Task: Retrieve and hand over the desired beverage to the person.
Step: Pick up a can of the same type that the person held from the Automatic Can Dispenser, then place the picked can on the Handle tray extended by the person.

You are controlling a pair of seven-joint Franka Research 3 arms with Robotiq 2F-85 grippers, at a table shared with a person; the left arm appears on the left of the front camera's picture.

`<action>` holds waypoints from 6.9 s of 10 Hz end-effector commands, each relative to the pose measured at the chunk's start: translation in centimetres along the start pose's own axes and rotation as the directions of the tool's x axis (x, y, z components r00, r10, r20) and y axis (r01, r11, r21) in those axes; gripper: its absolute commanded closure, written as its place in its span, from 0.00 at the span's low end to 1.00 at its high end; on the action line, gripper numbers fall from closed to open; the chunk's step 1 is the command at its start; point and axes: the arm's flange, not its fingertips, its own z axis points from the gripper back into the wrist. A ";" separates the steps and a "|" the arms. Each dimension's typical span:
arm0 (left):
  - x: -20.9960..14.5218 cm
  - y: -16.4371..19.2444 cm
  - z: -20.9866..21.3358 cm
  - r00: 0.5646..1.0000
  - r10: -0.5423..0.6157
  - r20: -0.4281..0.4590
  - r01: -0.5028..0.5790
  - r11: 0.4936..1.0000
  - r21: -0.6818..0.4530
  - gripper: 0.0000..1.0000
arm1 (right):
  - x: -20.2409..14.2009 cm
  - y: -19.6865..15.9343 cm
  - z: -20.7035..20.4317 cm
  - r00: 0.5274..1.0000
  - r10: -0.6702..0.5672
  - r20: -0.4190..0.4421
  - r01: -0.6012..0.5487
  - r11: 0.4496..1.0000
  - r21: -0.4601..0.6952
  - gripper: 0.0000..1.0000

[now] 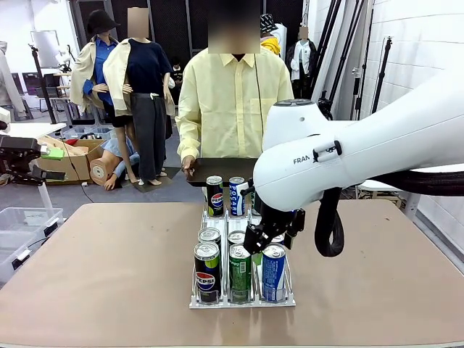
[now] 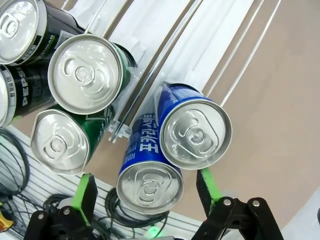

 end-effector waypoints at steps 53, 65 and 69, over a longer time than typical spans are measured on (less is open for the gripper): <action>0.0 -0.1 0.2 1.000 0.002 0.008 -0.001 1.000 -0.014 0.00 | -6.9 -19.8 22.6 0.988 -0.151 -0.020 0.149 0.985 -0.082 0.91; 0.0 -0.1 0.2 1.000 0.002 0.008 -0.001 1.000 -0.014 0.00 | -6.9 -19.8 22.6 0.988 -0.151 -0.020 0.149 0.985 -0.082 0.91; 0.0 -0.1 0.2 1.000 0.002 0.008 -0.001 1.000 -0.014 0.00 | -6.9 -19.8 22.6 0.988 -0.151 -0.020 0.149 0.985 -0.082 0.91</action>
